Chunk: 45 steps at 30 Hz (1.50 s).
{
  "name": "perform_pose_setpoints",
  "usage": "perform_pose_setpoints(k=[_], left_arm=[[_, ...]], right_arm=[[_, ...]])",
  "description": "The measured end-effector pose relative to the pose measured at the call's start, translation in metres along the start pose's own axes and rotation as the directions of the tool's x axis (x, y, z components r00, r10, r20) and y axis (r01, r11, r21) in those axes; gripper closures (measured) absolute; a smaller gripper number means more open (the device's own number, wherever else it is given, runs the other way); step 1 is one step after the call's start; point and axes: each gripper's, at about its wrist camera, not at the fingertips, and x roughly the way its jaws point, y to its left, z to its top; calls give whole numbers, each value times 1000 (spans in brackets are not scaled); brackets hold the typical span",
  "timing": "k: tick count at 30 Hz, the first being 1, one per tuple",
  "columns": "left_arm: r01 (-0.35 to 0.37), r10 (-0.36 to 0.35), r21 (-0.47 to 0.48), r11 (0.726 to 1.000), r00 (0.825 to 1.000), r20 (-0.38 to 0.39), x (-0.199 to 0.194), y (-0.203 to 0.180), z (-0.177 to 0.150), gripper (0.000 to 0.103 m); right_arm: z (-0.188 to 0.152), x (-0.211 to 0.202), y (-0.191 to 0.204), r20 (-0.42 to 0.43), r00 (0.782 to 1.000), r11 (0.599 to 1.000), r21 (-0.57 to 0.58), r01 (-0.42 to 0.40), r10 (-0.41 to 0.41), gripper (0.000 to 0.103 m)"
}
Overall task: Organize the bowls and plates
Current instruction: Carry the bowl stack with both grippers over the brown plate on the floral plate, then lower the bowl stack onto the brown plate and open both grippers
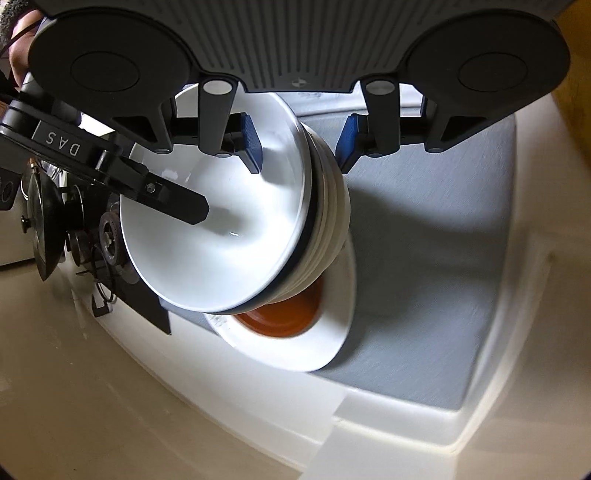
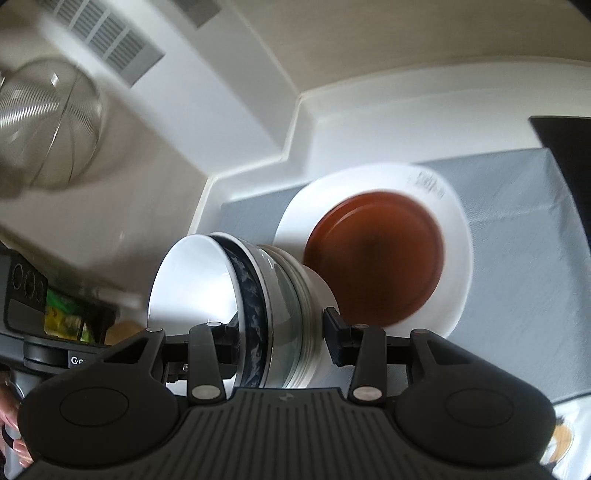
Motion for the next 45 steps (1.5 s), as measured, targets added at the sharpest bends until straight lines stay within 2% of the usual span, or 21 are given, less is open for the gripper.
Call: perform_pose_setpoints(k=[6,14,23,29,32,35,38,39,41,43,45], left_arm=[[-3,3,13,1000,1000,6,9,-12,27,57],[5,-5,15,1000,999,-32,34,-21,56,57],[-34,35,8,999,998,-48,58,-25,75,59],[-45,45,-4,999,996,-80,80,-25,77,58],[-35,35,-7,999,997,-72,81,-22,77,59],[0,-2,-22,1000,999,-53,74,-17,74,59],[-7,7,12,1000,1000,6,59,-19,70,63],[-17,16,33,999,1000,22,55,-22,68,64],[-37,32,77,996,998,55,50,-29,64,74],[-52,44,105,993,996,78,50,-35,62,78],[-68,58,107,992,994,89,53,-38,62,77]], right_arm=[[26,2,-20,36,999,999,36,-1,0,57],[45,13,-39,50,999,999,32,7,-8,56],[51,37,-79,42,998,991,117,-57,53,56],[46,53,-96,12,999,988,148,-42,40,56],[44,54,-100,7,998,989,139,-59,58,55],[43,50,-101,-12,997,988,137,-71,73,51],[40,25,-94,61,997,993,105,-49,43,48],[38,15,-93,98,995,993,108,-40,29,40],[34,-1,-93,170,985,991,131,-35,12,29],[32,-6,-95,194,981,991,125,-45,20,33],[31,-2,-96,169,986,994,104,-20,2,65]])
